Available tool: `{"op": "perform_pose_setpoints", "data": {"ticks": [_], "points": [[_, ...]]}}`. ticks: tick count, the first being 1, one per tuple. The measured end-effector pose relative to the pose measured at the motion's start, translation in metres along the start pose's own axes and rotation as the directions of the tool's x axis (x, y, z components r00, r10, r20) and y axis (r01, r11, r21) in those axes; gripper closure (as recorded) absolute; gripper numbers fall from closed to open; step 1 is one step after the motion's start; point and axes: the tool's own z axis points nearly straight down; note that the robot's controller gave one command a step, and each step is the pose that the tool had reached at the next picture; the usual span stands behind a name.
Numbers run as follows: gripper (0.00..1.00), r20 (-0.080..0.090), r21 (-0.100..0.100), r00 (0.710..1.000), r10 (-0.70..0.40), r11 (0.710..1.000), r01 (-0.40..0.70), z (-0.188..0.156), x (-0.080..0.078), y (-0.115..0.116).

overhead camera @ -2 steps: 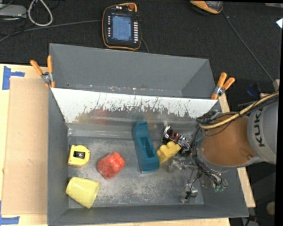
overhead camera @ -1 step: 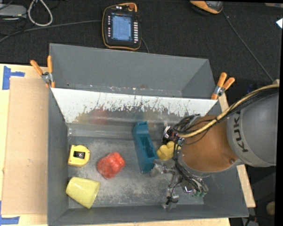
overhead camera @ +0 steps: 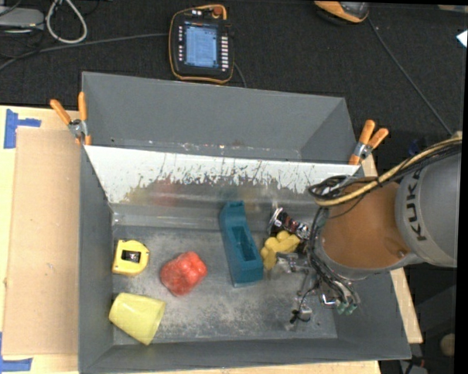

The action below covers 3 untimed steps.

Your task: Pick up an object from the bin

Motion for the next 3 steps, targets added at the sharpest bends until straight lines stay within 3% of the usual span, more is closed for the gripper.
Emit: {"op": "perform_pose_setpoints", "data": {"ticks": [1, 2, 3], "points": [[0.0, -0.001, -0.004, 0.929, -0.369, 0.929, 0.369, 0.006, -0.007, 0.099], [0.0, -0.006, -0.002, 1.0, -0.031, 1.0, 0.031, 0.014, 0.003, 0.088], [0.0, -0.006, 0.002, 0.998, 0.06, 0.998, -0.06, 0.013, 0.001, 0.092]]}}
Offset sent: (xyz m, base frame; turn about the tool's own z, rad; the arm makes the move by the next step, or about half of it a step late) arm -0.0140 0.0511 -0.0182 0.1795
